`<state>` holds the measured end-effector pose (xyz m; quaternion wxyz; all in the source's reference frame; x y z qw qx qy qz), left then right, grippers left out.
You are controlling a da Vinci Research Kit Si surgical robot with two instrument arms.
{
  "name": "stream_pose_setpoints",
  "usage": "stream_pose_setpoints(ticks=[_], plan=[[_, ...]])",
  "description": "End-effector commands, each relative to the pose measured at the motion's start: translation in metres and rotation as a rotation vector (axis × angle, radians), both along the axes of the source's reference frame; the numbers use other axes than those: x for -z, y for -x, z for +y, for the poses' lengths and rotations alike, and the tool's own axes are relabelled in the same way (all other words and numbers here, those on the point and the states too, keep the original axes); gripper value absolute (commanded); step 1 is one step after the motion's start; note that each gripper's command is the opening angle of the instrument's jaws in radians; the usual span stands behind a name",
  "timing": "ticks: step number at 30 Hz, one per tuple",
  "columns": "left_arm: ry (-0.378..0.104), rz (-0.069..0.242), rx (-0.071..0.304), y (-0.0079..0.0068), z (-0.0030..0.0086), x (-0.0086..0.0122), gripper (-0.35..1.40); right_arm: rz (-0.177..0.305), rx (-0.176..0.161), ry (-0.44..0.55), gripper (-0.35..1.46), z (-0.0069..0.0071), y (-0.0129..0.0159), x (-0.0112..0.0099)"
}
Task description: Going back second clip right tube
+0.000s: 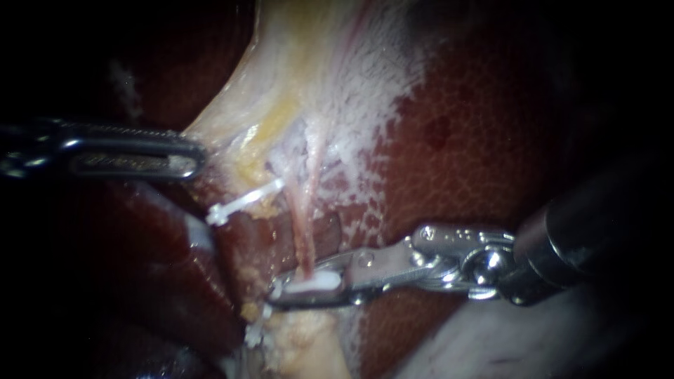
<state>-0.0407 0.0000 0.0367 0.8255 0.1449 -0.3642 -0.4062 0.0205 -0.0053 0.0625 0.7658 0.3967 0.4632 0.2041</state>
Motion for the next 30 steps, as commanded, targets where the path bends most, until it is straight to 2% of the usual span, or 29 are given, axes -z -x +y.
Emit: stream_pose_setpoints(ticks=[1,8,11,14,16,22,27,30], plan=[[0.0,0.0,0.0,0.0,0.0,0.0,-0.35,0.0,0.0,0.0,-0.35,0.0,0.0,0.0],[0.0,0.0,0.0,0.0,0.0,0.0,-0.35,-0.003,0.001,0.001,-0.35,0.0,0.0,0.0],[0.001,0.0,0.0,0.0,0.0,0.0,-0.35,-0.006,-0.003,-0.003,0.01,0.0,-0.0002,-0.0001],[0.001,0.0,0.0,-0.0001,0.0,0.0,-0.35,0.019,0.0,0.058,0.31,-0.0001,-0.0005,-0.0001],[0.001,0.0,0.0,-0.0001,0.0,0.0,-0.35,0.056,0.018,0.143,0.45,0.0,-0.0007,0.0],[0.001,0.0,0.0,-0.0002,-0.0001,0.0,-0.35,0.117,0.05,0.279,0.55,0.0,-0.0011,-0.0001],[0.001,0.0,0.0,-0.0002,-0.0001,0.0,-0.35,0.119,0.018,0.386,0.6,0.0002,-0.0011,-0.0001],[0.001,0.0,0.0,-0.0002,-0.0001,0.0,-0.35,0.127,0.019,0.424,0.6,0.0004,-0.001,-0.0001]])
